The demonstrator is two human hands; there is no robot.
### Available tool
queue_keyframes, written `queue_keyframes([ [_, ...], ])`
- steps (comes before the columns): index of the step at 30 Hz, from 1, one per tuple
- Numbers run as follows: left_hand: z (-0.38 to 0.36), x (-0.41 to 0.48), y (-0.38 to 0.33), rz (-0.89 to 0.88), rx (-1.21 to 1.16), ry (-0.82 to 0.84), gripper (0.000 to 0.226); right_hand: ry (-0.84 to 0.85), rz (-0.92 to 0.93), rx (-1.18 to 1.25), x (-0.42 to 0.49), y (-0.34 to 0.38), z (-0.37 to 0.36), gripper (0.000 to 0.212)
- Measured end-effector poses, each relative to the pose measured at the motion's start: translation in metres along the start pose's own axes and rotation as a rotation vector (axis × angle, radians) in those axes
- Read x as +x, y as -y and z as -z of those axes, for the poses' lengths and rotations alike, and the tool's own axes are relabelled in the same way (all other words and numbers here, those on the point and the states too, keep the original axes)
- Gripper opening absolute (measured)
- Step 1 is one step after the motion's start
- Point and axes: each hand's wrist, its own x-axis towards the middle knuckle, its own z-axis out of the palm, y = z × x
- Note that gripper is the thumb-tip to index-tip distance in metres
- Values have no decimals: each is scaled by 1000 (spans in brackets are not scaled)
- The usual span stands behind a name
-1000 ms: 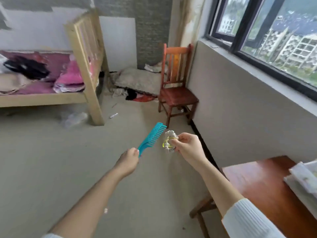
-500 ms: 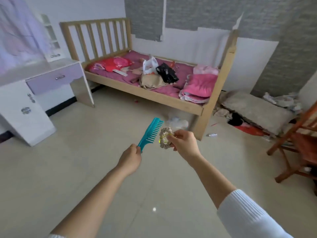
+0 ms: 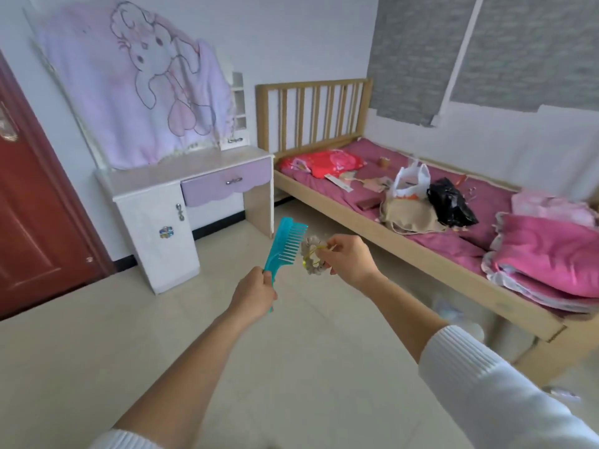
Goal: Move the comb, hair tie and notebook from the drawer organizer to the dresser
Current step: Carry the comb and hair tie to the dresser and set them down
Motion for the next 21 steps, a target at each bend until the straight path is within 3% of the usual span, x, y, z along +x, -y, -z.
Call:
queue_keyframes([
  [5,40,140,1,157,-183,-44,28,73,19,12,149,29,-54,5],
  [10,99,262,12,218,-250,-91,29,164,5,26,276,69,-122,13],
  [16,157,409,62,305,-383,-133,25,244,42,38,415,102,-227,12],
  [21,220,543,121,417,-662,-166,23,275,57,13,529,131,-325,8],
])
